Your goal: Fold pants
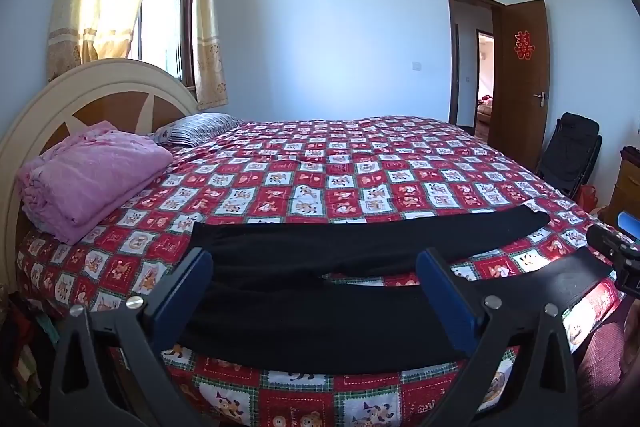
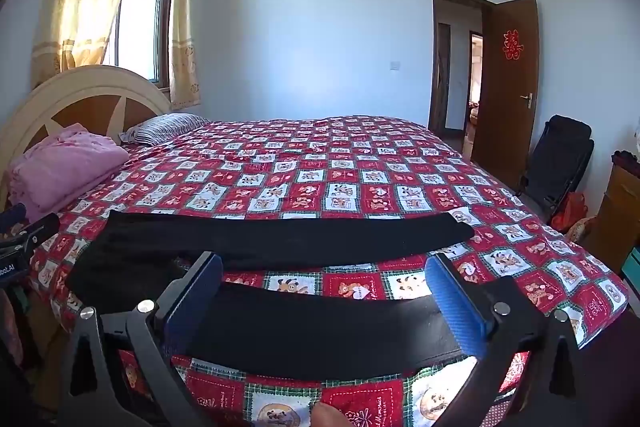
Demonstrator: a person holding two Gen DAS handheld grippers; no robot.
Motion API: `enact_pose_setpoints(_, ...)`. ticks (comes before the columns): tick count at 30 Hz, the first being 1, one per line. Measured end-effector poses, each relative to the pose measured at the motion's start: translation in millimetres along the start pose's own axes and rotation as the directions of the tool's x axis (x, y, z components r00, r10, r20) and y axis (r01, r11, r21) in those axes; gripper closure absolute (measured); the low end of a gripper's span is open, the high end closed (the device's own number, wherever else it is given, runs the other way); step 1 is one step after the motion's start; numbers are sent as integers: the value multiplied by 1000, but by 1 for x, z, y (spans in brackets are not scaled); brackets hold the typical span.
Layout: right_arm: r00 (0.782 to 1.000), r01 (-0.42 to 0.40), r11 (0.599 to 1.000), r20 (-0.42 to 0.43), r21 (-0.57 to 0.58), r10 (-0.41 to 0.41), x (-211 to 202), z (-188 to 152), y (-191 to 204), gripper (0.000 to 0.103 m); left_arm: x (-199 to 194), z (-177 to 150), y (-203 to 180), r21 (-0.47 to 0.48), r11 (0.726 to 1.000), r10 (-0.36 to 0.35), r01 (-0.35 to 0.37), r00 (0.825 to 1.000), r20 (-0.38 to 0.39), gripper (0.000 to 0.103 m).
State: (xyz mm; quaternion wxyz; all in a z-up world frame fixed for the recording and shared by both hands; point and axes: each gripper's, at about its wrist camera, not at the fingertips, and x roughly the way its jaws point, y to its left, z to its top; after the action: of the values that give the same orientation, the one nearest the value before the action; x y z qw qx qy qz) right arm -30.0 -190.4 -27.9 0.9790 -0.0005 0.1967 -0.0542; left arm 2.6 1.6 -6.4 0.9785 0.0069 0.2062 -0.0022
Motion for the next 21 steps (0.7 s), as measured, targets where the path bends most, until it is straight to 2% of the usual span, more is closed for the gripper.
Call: enact_pose_setpoints(21,1000,0,1000,-16,-1,0,6,-1,-1,1,2,-2,-1,-1,1000,1,-1,1000,-7,0)
